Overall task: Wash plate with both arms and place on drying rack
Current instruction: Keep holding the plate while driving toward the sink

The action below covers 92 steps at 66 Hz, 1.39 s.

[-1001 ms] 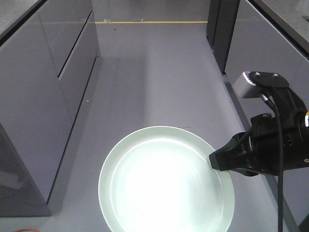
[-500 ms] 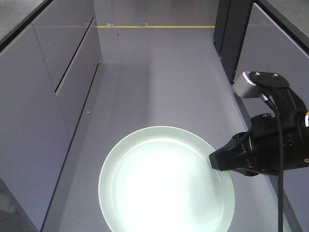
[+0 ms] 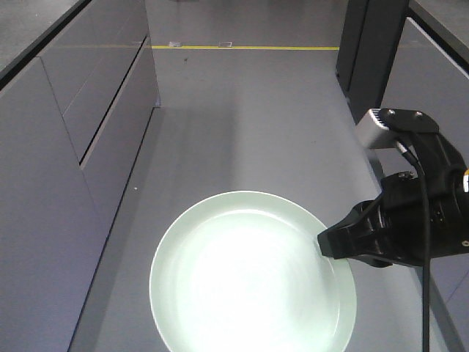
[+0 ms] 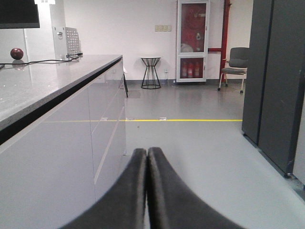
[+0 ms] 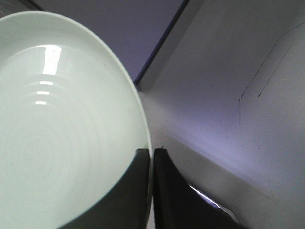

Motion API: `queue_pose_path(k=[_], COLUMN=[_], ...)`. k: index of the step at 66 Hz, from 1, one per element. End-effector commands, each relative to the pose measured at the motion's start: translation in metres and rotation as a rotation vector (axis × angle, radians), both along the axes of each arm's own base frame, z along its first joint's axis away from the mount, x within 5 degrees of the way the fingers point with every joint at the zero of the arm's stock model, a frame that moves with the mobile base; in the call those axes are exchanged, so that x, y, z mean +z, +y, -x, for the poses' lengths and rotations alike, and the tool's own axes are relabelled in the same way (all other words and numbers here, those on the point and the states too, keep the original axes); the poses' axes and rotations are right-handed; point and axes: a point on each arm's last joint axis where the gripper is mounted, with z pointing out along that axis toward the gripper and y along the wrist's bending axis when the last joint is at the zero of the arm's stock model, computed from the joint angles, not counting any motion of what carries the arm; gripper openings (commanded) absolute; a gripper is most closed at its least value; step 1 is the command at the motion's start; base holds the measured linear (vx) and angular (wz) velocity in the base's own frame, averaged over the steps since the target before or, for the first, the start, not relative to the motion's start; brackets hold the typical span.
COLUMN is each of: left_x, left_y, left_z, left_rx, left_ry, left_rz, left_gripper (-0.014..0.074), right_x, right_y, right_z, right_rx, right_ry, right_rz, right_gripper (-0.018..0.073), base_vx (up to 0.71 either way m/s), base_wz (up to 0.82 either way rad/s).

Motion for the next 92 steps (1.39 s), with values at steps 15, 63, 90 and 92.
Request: queue_pose_path(k=[15, 63, 90, 92], left_x=[0.0182, 0.0182, 0.0182, 0.0182], left_y=[-0.0008, -0.0008, -0.0008, -0.0008], left_z=[0.0038, 0.0038, 0.0038, 0.0038], left_rx=[-0.011, -0.011, -0.011, -0.011], left_ry=[-0.119, -0.119, -0.119, -0.119], left_rz=[0.001, 0.001, 0.001, 0.001], left_gripper=[-0.0006, -0.0006, -0.0006, -0.0006], right_x=[0.015, 0.015, 0.015, 0.015], right_y=[0.0014, 0.0014, 0.0014, 0.0014], right_z=[0.0015, 0.0015, 0.0015, 0.0015], right_rx=[-0.01, -0.01, -0.01, -0.01], right_ry=[-0.067, -0.067, -0.067, -0.067], right_rz=[-0.055, -0.055, -0.055, -0.055], right_gripper=[-0.0008, -0.0008, -0.0008, -0.0008], base_vx=[0.31, 0.3, 0.28, 0.27], base_wz=[0.07, 0.03, -0.09, -0.14])
